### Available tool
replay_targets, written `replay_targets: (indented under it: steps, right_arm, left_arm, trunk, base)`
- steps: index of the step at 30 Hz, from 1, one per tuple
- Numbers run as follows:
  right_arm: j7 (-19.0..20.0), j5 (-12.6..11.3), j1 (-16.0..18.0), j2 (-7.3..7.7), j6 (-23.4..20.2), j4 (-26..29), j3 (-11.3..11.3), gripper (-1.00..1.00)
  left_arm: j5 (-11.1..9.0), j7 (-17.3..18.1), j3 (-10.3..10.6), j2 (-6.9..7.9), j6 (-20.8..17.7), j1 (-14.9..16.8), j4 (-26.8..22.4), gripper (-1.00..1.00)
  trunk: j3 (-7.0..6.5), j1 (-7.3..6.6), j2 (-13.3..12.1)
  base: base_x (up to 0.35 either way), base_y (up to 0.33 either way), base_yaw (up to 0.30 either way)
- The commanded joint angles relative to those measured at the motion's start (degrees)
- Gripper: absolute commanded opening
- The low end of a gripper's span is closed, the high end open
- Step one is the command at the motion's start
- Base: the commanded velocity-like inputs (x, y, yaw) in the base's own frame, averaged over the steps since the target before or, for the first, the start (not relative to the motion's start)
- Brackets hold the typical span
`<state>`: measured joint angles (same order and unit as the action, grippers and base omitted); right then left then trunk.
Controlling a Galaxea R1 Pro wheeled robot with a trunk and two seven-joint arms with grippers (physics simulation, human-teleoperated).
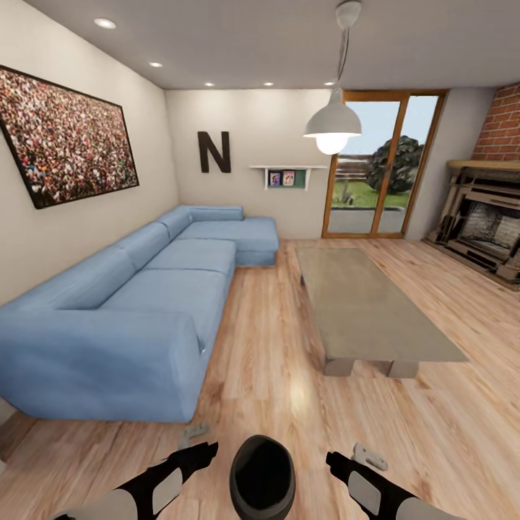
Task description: Place each of the two pumpkins and all three candles from the living room inside a cabinet in the living room (use any cabinet), then make sure every cabinet is closed, and position the cauldron so it is next to a table in the living room.
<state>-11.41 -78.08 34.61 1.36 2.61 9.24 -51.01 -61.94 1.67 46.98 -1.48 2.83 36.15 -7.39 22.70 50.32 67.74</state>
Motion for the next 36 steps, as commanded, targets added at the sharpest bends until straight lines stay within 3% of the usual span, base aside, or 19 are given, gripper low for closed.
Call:
replay_targets:
  steps: [1, 8, 19, 23, 26, 30, 36]
  right_arm:
    - [-0.4, -0.6, 0.0, 0.05, 0.2, 0.2, -0.5, 1.00]
    - [-0.4, -0.2, 0.0, -0.04, 0.2, 0.1, -0.6, 1.00]
    - [-1.0, -0.4, 0.0, -0.36, -1.1, 0.0, -0.9, 1.00]
    - [-1.8, -0.2, 0.1, -0.42, -7.6, 0.2, -0.8, 1.00]
    - [-2.0, -0.2, 0.1, -0.40, -9.6, 0.7, -0.8, 1.00]
    - [-2.2, -0.2, 0.7, -0.56, -11.2, 0.4, -0.6, 1.00]
    - [-2.2, -0.1, 1.3, -1.29, -12.2, 0.5, -0.9, 1.00]
  left_arm:
    - [-0.6, 0.2, 0.5, -0.01, 0.2, 0.1, 0.1, 1.00]
    - [-0.6, 0.2, 0.5, 0.01, 0.3, 0.1, 0.1, 1.00]
    - [-0.6, -1.1, 0.7, -0.42, -0.9, 0.1, 0.1, 1.00]
    - [-0.4, -3.7, 0.9, -0.51, -7.2, 0.5, -1.2, 1.00]
    - [-0.4, -6.9, 0.8, -0.01, -10.9, 1.2, -2.8, 1.00]
    - [-0.5, -12.3, 0.6, 0.35, -12.8, 2.8, -3.7, 1.00]
    - [-0.5, -13.7, 0.6, -0.38, -13.8, 3.4, -4.0, 1.00]
  trunk:
    - [0.06, 0.02, 0.0]
    - [0.06, 0.02, 0.0]
    - [0.06, 0.02, 0.0]
    - [0.06, 0.02, 0.0]
    - [0.06, 0.02, 0.0]
    - [0.06, 0.02, 0.0]
    - [0.06, 0.02, 0.0]
  base:
    - [0.229, 0.103, -0.025]
    - [0.221, 0.035, -0.006]
    - [0.021, 0.001, 0.000]
    - [0.000, 0.000, 0.000]
    - [0.000, 0.000, 0.000]
    - [0.000, 0.000, 0.000]
    - [0.000, 0.000, 0.000]
